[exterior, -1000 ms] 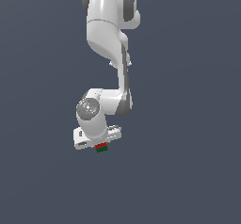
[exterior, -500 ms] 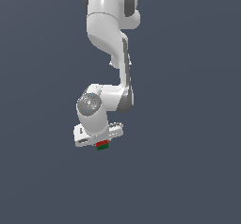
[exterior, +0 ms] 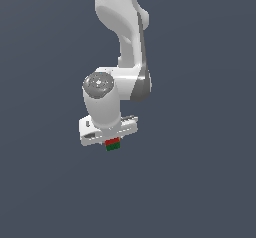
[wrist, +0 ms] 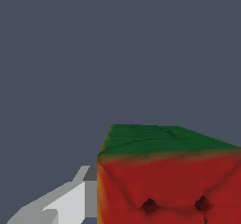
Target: Pick up the object and move it to a goal position.
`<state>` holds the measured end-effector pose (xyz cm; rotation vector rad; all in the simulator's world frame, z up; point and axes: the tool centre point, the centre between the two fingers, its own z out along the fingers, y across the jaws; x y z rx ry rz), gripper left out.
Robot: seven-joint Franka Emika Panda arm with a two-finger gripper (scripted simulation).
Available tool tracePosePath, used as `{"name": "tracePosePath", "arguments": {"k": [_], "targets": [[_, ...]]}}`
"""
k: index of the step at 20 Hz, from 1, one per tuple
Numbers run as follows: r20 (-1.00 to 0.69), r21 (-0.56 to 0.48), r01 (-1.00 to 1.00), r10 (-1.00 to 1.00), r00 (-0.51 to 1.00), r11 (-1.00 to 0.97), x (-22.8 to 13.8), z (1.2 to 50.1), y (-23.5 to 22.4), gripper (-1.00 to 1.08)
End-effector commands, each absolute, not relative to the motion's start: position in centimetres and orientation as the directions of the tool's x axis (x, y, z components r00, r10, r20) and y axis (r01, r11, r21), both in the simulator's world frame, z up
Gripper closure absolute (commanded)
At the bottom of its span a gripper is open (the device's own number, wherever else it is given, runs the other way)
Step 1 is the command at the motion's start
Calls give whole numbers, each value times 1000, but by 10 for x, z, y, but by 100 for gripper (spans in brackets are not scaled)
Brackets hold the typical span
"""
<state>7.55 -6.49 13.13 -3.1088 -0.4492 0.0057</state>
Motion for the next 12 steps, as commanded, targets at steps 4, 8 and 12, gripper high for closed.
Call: {"name": "tracePosePath", "arguments": {"k": [4, 8, 12], "targets": [[-1, 0, 283, 283, 959, -959, 70, 187, -49, 108], [0, 1, 283, 283, 959, -959, 67, 217, -40, 108], [0, 1, 283, 283, 959, -959, 66, 237, -35, 108]]}}
